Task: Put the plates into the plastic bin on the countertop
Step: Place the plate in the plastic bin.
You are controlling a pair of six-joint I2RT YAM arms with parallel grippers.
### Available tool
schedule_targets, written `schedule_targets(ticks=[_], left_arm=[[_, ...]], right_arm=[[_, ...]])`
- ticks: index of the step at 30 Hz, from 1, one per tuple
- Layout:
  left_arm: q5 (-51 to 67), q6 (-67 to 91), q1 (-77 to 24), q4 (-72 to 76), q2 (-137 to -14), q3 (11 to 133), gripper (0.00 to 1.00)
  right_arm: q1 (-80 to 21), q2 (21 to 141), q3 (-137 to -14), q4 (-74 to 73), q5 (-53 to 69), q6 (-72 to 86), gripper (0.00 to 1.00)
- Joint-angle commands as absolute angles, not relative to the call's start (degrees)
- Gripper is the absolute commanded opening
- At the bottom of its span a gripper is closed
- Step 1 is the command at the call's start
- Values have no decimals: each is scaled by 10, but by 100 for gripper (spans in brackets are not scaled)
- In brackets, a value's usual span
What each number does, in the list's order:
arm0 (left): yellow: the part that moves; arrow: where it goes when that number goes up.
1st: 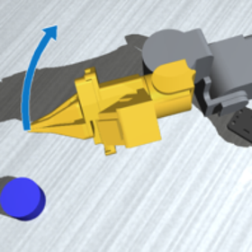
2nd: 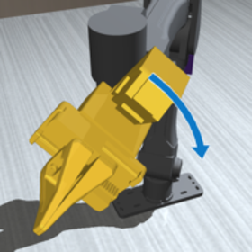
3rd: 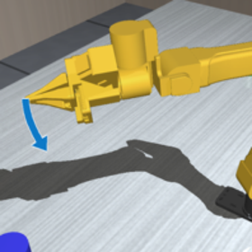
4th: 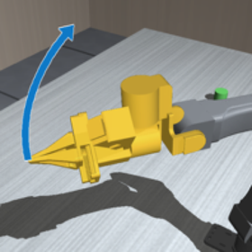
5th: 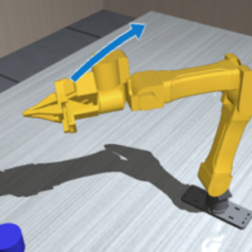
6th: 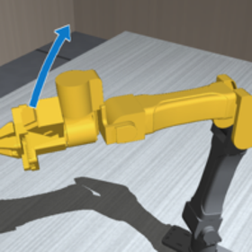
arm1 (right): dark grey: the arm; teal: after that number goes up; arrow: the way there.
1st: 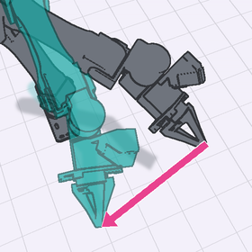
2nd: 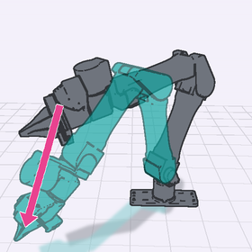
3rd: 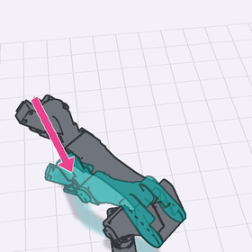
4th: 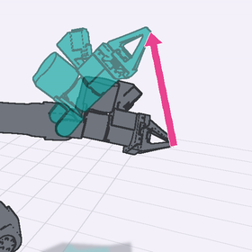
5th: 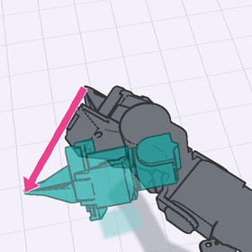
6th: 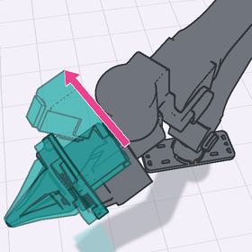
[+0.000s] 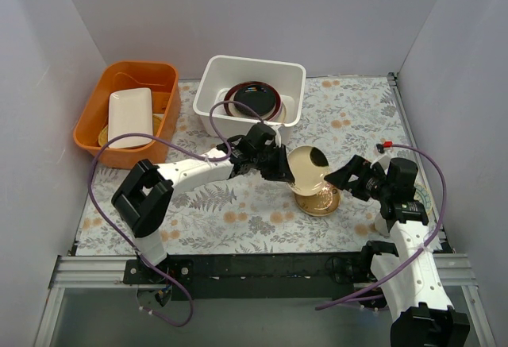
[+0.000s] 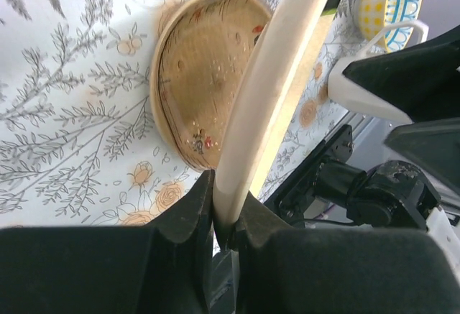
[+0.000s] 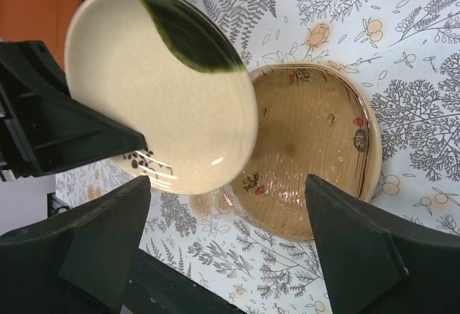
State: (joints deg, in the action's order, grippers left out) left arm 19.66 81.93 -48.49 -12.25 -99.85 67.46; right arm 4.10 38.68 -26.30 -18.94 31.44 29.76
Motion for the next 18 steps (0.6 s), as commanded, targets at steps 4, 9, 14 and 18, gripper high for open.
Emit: schedule_targets(ticks=[4,9,14,18], left_arm=[[149,758,-462,-203,-952,765,0],[152,732,-432,-238,-954,815,0],[173,722,-394,-255,-962,867,0],[198,711,-364,-271,-979,911,0]], right_arm=[[40,377,-272,-192,308,287,96],[40,379,-270,-191,309,286,96],[40,380,-268,-190,310,286,95],[40,381,-266,-190,312,286,95]])
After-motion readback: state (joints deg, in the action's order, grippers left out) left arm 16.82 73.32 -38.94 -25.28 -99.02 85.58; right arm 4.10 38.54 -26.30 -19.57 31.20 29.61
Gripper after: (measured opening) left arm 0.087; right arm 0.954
